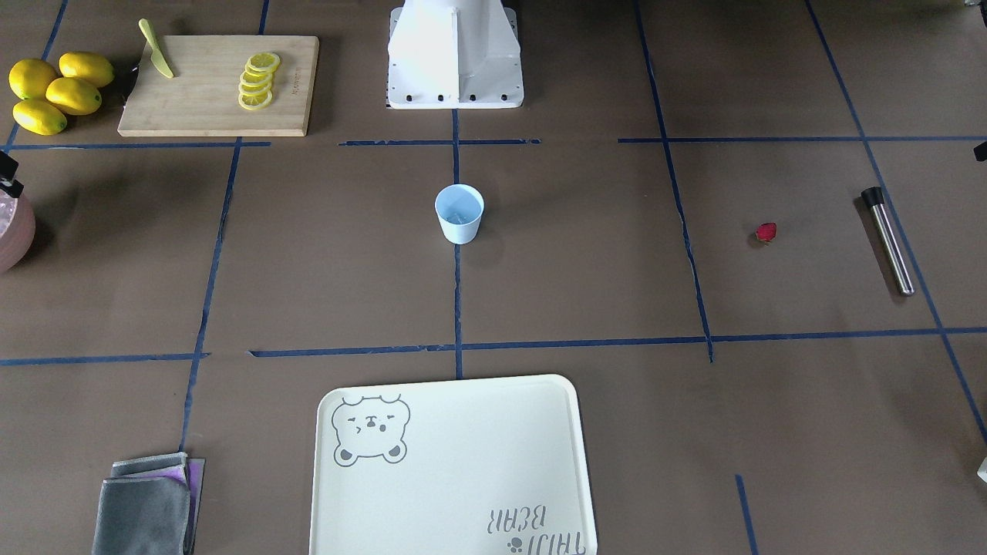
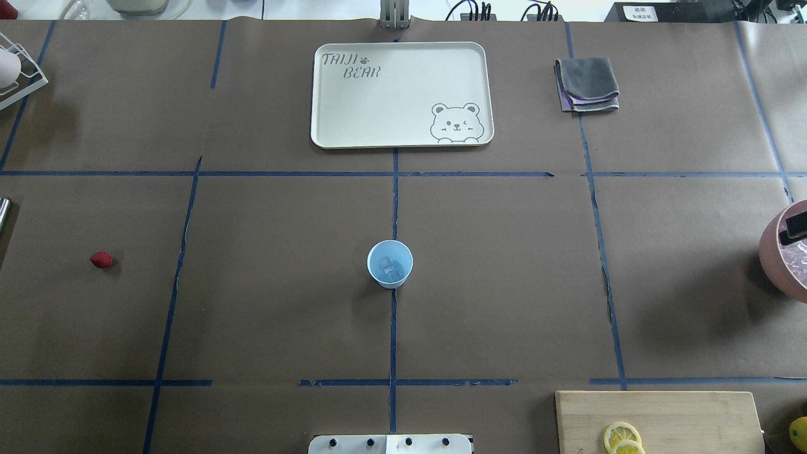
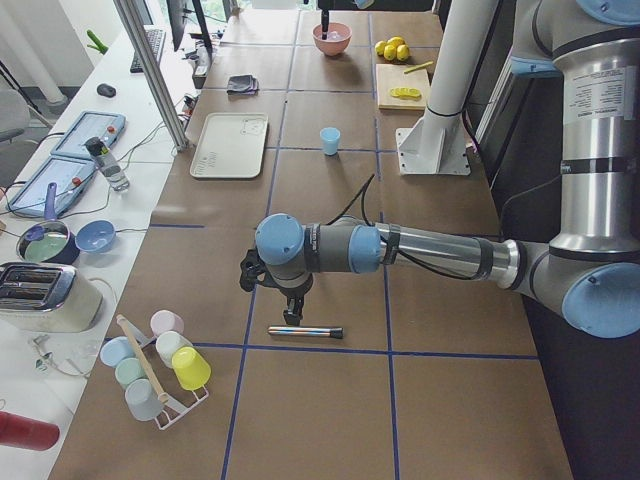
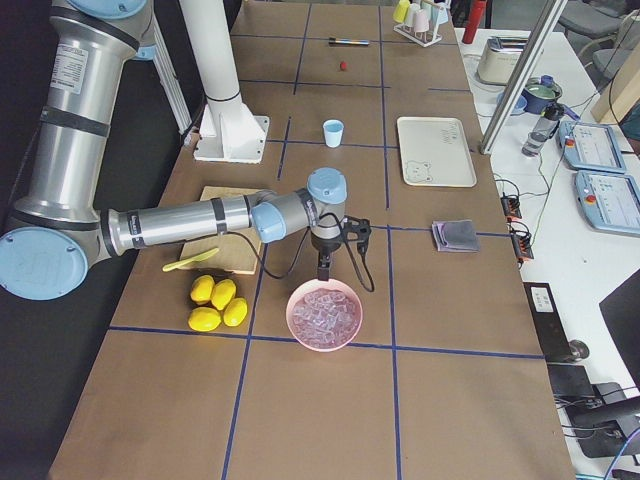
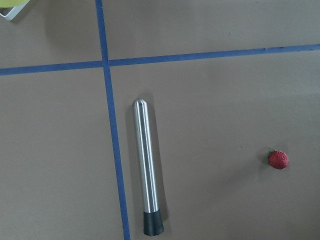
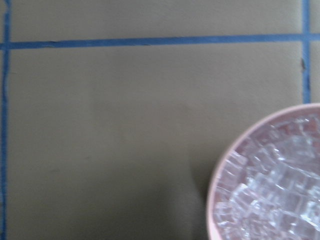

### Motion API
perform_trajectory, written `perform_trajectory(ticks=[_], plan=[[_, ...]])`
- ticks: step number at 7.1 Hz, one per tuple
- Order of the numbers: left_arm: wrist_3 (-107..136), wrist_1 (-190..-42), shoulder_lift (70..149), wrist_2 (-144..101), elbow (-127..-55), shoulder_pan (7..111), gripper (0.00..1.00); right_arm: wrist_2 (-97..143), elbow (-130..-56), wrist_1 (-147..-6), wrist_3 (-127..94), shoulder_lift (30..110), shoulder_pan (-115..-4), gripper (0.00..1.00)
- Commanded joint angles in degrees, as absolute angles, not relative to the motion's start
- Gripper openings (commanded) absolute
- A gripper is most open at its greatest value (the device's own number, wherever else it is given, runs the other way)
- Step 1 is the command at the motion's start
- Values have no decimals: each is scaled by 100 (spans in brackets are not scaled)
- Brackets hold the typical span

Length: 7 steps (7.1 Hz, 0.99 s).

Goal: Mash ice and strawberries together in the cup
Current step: 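Return the right gripper to the bowl and grasp a third ice cube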

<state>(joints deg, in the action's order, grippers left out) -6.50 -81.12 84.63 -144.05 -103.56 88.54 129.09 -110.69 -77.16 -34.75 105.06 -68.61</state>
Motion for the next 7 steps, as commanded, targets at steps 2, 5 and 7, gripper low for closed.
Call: perform_trajectory(ticks=[2, 5, 7], plan=[[-642, -8112, 8376, -14396, -10511, 8851, 100, 12902, -10591, -7717, -3987, 10704, -7022, 94], [-650, -8112, 8376, -14396, -10512, 8851, 100, 12902, -10135, -7586, -4367, 10626, -7014, 87], [-650, -8112, 8376, -14396, -10503, 8851, 100, 12894, -10003, -7585, -4649, 10495, -7014, 82]])
